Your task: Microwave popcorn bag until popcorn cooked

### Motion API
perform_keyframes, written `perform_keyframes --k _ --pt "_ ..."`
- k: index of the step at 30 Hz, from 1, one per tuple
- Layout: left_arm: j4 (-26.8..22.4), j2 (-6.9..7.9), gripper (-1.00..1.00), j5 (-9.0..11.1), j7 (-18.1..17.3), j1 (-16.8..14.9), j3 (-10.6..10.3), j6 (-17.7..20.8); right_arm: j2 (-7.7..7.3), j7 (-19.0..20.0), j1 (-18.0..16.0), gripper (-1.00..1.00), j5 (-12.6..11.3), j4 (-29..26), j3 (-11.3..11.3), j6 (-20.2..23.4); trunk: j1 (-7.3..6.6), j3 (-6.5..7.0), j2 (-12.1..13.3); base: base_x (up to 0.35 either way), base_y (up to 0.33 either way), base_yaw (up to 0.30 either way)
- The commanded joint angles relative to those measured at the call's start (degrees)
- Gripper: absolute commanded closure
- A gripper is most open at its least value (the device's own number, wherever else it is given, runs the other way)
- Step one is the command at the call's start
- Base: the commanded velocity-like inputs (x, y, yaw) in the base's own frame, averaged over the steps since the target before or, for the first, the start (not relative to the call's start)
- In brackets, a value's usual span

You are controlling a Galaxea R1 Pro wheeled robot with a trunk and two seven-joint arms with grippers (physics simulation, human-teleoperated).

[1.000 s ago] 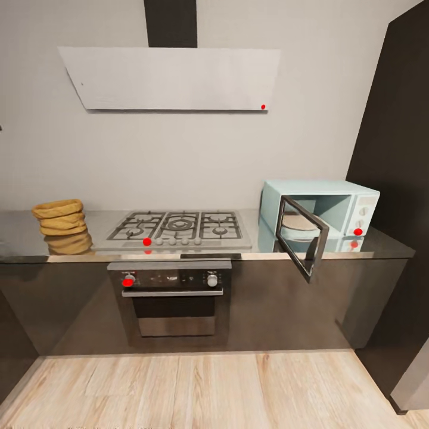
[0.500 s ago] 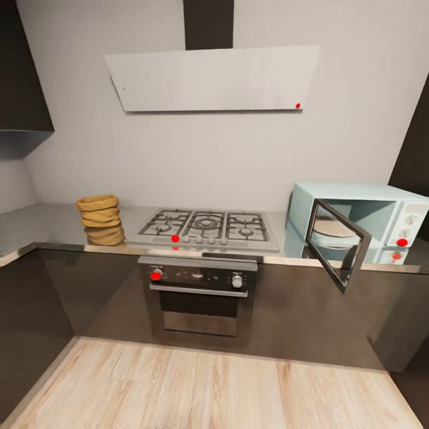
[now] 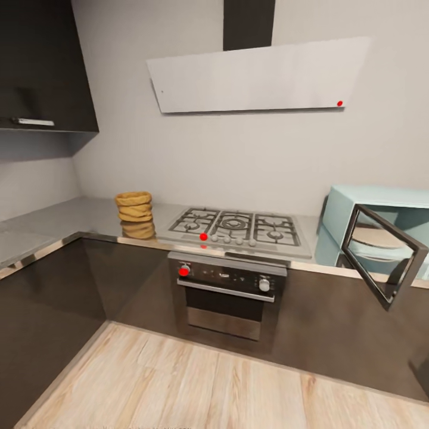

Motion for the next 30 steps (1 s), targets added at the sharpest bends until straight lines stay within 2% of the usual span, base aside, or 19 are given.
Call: perform_keyframes --k 1,30 --pt "-0.02 -0.02 -1.00 0.20 0.06 -0.01 0.02 -0.14 -0.03 0.04 -0.06 -1.00 0.35 0.14 -0.46 -0.26 0.00 -0.05 -0.03 0.000 0.000 0.300" --pt "0.07 -0.02 -1.00 0.30 -0.02 -0.01 -0.01 -0.05 -0.29 0.09 -0.06 -1.00 0.88 0.14 -0.46 -0.29 0.00 -0.05 -0.03 0.000 0.000 0.300"
